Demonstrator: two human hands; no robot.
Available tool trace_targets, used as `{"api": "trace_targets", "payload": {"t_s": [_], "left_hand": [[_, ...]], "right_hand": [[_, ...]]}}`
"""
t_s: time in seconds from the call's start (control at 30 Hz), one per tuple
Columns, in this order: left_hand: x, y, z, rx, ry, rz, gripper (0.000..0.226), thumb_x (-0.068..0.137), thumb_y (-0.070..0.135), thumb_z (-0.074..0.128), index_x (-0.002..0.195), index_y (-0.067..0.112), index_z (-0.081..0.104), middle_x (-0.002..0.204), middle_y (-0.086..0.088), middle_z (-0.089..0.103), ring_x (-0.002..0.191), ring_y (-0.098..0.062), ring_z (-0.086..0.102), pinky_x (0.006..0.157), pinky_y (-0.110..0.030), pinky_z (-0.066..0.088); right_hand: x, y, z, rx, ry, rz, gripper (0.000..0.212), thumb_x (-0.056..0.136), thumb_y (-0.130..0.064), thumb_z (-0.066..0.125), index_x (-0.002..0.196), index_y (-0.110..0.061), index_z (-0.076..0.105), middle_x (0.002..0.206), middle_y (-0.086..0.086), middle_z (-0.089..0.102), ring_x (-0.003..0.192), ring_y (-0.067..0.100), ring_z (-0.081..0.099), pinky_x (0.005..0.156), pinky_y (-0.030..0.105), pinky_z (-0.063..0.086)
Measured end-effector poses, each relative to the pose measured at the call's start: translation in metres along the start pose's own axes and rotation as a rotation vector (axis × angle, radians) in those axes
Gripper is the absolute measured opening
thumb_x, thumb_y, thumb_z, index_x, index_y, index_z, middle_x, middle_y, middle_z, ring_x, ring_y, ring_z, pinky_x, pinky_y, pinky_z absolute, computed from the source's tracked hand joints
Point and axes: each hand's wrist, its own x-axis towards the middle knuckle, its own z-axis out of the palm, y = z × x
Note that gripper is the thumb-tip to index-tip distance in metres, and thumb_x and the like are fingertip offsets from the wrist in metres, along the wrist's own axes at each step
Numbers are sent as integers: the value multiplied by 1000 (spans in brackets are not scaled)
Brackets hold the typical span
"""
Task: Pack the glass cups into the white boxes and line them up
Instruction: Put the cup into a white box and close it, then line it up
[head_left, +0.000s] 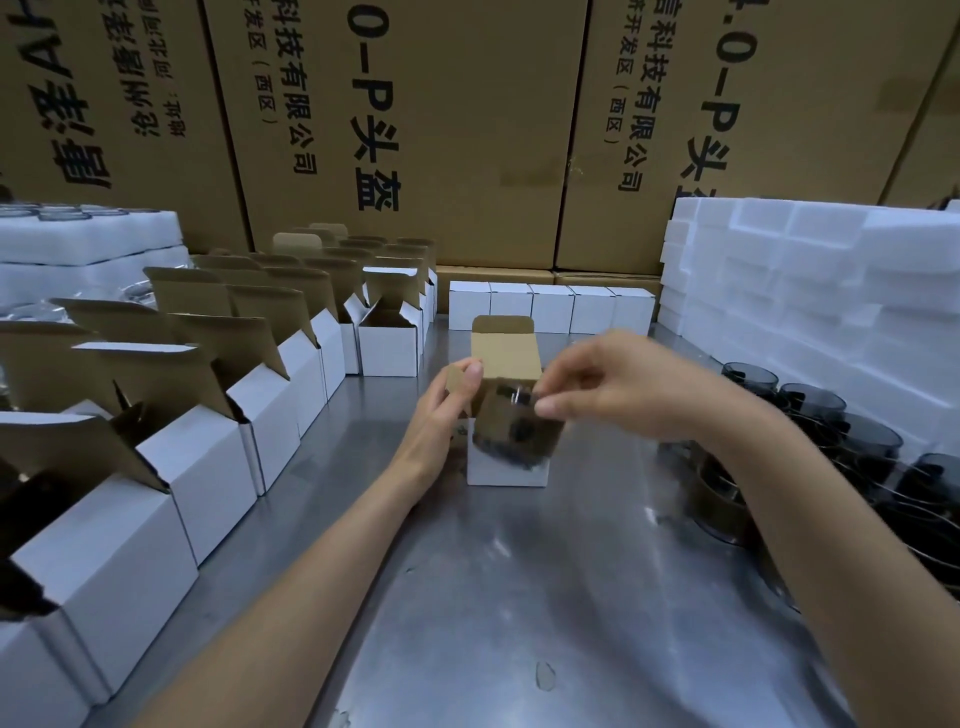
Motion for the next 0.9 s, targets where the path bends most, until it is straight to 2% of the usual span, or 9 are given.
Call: {"api": "trace_targets", "payload": {"t_s": [0.1, 0.27, 0.33, 0.5, 0.67, 0.73, 0.8, 0.87, 0.9], "left_hand": [[1, -1, 1, -32, -5, 10, 38, 81, 61, 40, 100, 35, 60, 108, 0, 62, 104, -17, 58, 85, -27, 45], [2, -2, 1, -2, -6, 15, 46, 79, 64, 38, 111, 37, 57, 124, 1, 60, 119, -14, 53, 100, -31, 41], [2, -2, 0, -5, -16, 23, 45, 80, 63, 38, 111, 37, 58, 121, 2, 62, 117, -13, 55, 99, -31, 42], [1, -3, 0, -13, -10, 52, 48, 81, 63, 44, 111, 31, 61, 113, -1, 65, 110, -14, 60, 100, -37, 46], [1, -4, -1, 11, -6, 51, 54, 75, 68, 47, 114, 32, 59, 109, 10, 65, 103, 1, 60, 96, -31, 46], [0, -3, -1, 25, -2, 47, 62, 72, 72, 47, 118, 31, 58, 108, 17, 63, 101, 9, 58, 99, -32, 46], [-1, -1, -2, 40, -2, 48, 87, 60, 85, 49, 125, 27, 56, 110, 18, 60, 105, 7, 56, 101, -30, 45], [-2, 0, -1, 66, 29, 85, 105, 50, 95, 44, 131, 28, 51, 110, 26, 57, 107, 9, 53, 95, -20, 44], [-2, 0, -1, 84, 67, 117, 102, 53, 95, 41, 132, 31, 47, 106, 33, 56, 104, 15, 51, 90, -14, 42]], "right_hand": [[4, 7, -2, 154, 272, -55, 14, 85, -23, 70, 76, -33, 66, 75, -16, 62, 66, 6, 50, 63, 19, 40], [15, 15, 17, 176, 462, -26, 7, 86, -21, 69, 83, -27, 67, 86, -5, 66, 70, 10, 49, 63, 22, 37], [17, 18, 24, 121, 490, 7, 7, 86, -22, 69, 84, -28, 67, 90, -6, 66, 82, 13, 50, 69, 26, 38], [22, 24, 41, -352, 495, -61, 14, 87, -29, 67, 99, -26, 73, 105, -7, 64, 100, 18, 39, 83, 33, 33], [25, 34, 53, -466, 368, -51, 16, 90, -32, 62, 101, -34, 73, 123, -12, 53, 115, 17, 30, 84, 30, 20], [28, 37, 53, -391, 351, -12, 15, 92, -34, 59, 97, -35, 73, 122, -14, 53, 116, 16, 29, 86, 29, 21], [32, 39, 49, -229, 420, 13, 14, 93, -32, 57, 93, -33, 71, 117, -13, 58, 116, 15, 33, 90, 29, 26], [32, 41, 44, 11, 534, 45, 16, 97, -27, 50, 93, -32, 65, 113, -10, 60, 117, 12, 37, 94, 29, 30], [31, 42, 43, 148, 586, 75, 18, 98, -26, 46, 97, -32, 63, 111, -10, 59, 117, 12, 40, 94, 30, 34]]}}
